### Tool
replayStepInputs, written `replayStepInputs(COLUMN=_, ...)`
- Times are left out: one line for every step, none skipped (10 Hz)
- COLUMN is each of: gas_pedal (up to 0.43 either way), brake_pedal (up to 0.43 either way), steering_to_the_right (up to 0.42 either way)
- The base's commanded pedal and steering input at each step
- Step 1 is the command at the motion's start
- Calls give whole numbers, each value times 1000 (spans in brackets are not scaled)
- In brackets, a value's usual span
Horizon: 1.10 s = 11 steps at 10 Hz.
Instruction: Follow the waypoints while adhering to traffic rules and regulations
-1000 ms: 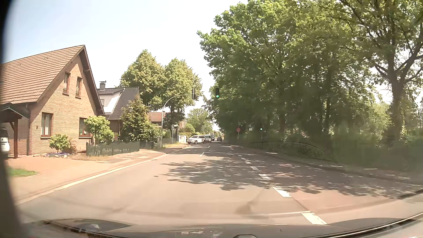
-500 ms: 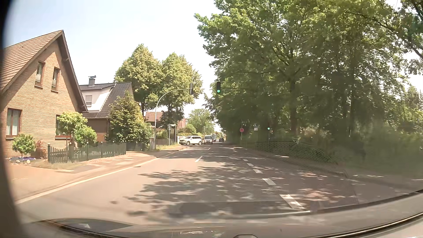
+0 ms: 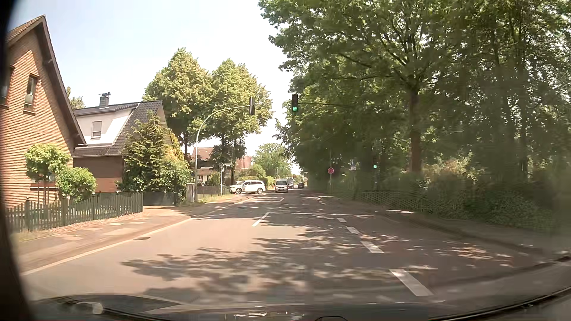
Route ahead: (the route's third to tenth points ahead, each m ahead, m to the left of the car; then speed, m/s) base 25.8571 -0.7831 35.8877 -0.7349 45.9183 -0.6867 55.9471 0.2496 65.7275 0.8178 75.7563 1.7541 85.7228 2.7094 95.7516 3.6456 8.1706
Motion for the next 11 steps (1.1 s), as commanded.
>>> replayStepInputs(gas_pedal=150, brake_pedal=0, steering_to_the_right=-5)
replayStepInputs(gas_pedal=138, brake_pedal=0, steering_to_the_right=-4)
replayStepInputs(gas_pedal=138, brake_pedal=0, steering_to_the_right=-2)
replayStepInputs(gas_pedal=138, brake_pedal=0, steering_to_the_right=-2)
replayStepInputs(gas_pedal=138, brake_pedal=0, steering_to_the_right=-2)
replayStepInputs(gas_pedal=138, brake_pedal=0, steering_to_the_right=-2)
replayStepInputs(gas_pedal=138, brake_pedal=0, steering_to_the_right=-2)
replayStepInputs(gas_pedal=138, brake_pedal=0, steering_to_the_right=-2)
replayStepInputs(gas_pedal=138, brake_pedal=0, steering_to_the_right=-2)
replayStepInputs(gas_pedal=138, brake_pedal=0, steering_to_the_right=-2)
replayStepInputs(gas_pedal=138, brake_pedal=0, steering_to_the_right=-2)
